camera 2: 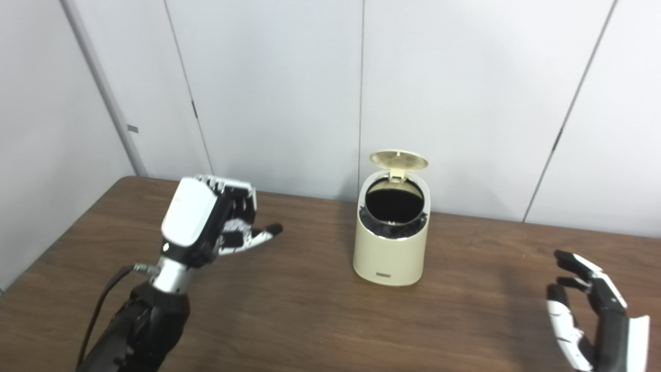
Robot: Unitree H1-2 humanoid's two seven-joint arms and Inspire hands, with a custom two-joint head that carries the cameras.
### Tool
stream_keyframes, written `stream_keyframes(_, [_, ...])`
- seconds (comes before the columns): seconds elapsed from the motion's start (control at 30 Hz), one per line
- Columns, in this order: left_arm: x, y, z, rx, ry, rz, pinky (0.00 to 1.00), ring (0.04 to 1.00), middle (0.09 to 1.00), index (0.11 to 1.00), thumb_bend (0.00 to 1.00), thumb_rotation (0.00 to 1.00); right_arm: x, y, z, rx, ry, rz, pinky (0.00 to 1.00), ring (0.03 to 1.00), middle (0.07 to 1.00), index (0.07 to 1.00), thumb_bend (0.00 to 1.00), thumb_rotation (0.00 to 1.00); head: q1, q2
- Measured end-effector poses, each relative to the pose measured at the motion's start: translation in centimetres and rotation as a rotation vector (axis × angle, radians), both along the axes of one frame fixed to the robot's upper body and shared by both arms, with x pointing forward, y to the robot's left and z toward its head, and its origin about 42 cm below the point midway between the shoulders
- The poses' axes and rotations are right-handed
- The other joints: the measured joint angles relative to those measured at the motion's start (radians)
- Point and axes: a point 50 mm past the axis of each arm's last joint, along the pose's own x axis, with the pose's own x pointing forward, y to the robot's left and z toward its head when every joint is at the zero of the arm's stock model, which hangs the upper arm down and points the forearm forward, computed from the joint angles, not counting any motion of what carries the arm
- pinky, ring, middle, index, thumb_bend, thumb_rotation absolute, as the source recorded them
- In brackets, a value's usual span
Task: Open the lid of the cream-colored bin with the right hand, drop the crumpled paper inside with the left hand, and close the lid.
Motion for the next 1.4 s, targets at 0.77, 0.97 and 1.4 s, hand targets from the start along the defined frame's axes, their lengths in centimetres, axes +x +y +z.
stream_keyframes(0.77, [5.7,-7.1,1.0,-0.051,-0.005,-0.246,0.04,0.078,0.131,0.171,0.48,0.0,0.7,4.9,-0.4,0.075,-0.006,0.001,0.66,0.751,0.744,0.706,0.21,0.52,-0.198,-0.057])
stream_keyframes(0.97, [6.7,-8.9,0.0,-0.065,0.031,-0.283,0.04,0.076,0.129,0.169,0.49,0.0,1.1,5.9,-0.5,0.095,-0.006,-0.004,0.65,0.76,0.759,0.724,0.21,0.52,-0.238,-0.069])
stream_keyframes(1.4, [8.4,-11.4,-0.9,-0.061,0.028,-0.342,0.05,0.082,0.136,0.178,0.49,0.0,1.4,8.1,-0.7,0.126,-0.001,0.002,0.66,0.755,0.763,0.732,0.22,0.51,-0.287,-0.074])
